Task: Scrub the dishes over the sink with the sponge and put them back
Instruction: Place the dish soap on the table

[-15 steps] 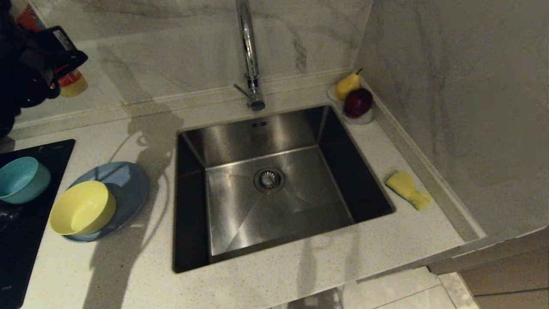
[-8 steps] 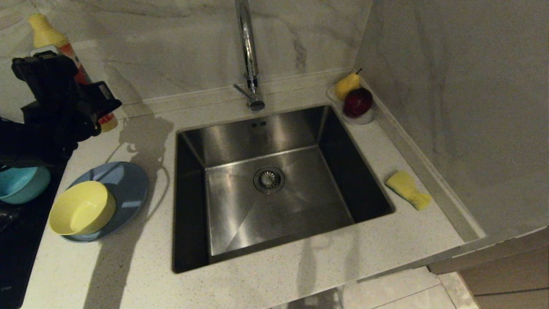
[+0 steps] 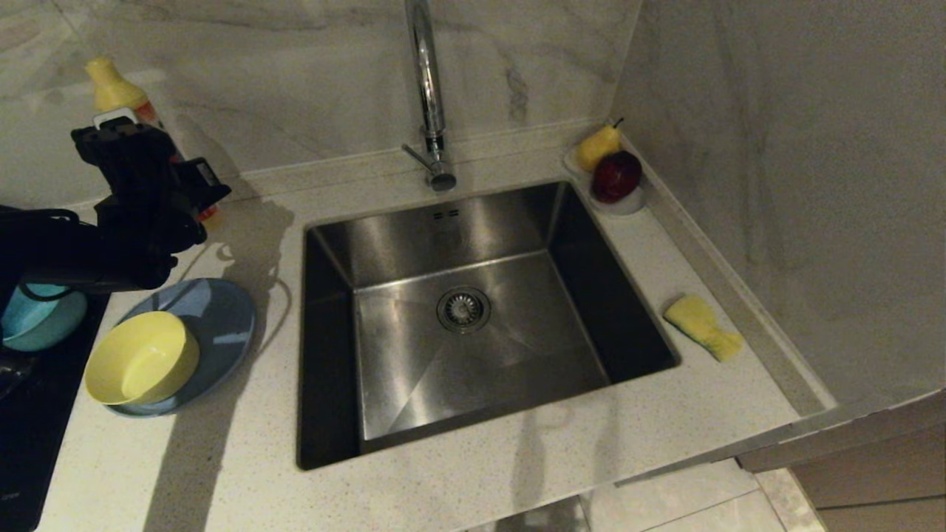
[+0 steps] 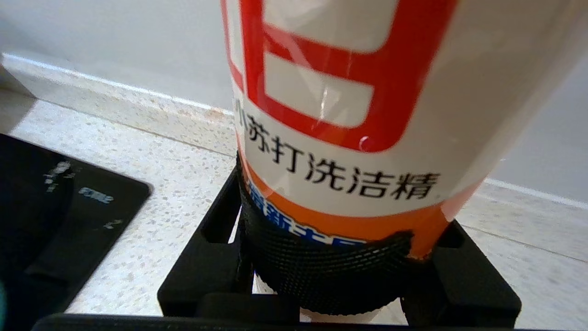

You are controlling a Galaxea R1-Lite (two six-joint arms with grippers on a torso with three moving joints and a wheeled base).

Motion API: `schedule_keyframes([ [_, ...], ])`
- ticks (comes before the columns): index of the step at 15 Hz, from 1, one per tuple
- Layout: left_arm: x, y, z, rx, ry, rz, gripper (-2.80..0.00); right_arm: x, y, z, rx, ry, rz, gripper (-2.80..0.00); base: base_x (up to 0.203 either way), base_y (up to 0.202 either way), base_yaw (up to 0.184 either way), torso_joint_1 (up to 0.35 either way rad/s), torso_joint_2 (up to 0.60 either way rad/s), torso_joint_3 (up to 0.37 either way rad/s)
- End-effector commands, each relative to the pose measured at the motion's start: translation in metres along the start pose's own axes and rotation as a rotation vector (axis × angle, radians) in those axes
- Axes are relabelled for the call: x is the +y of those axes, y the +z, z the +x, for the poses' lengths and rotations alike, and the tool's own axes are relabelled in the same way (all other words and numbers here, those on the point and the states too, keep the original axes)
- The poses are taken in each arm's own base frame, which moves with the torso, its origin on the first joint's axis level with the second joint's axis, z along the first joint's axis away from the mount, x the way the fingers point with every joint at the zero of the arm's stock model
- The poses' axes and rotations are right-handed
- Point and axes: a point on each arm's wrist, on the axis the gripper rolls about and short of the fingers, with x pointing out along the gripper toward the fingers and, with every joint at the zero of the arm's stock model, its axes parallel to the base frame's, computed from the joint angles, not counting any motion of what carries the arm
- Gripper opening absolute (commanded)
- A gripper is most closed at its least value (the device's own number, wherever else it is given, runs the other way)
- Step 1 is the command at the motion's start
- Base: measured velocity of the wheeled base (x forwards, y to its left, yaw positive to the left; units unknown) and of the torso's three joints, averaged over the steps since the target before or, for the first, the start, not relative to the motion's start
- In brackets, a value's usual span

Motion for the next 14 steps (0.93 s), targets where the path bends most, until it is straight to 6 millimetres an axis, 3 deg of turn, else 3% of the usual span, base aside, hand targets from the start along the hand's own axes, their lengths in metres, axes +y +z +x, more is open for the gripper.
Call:
schedule_keyframes([
  [1,0.001,-0.016,0.012,0.004,0.012,0.003,-2.80,0.000,0.000,0.000,-0.001,0.000,-0.002,-2.80,0.000,0.000,0.000,0.000,0.00,0.000],
  [8,-0.001,-0.026,0.033,-0.090,0.017,-0.043,-2.80,0.000,0.000,0.000,-0.001,0.000,0.000,-2.80,0.000,0.000,0.000,0.000,0.00,0.000],
  [14,0.002,-0.031,0.037,-0.118,0.015,-0.067,-2.80,0.000,0.000,0.000,-0.001,0.000,0.000,-2.80,0.000,0.000,0.000,0.000,0.00,0.000],
])
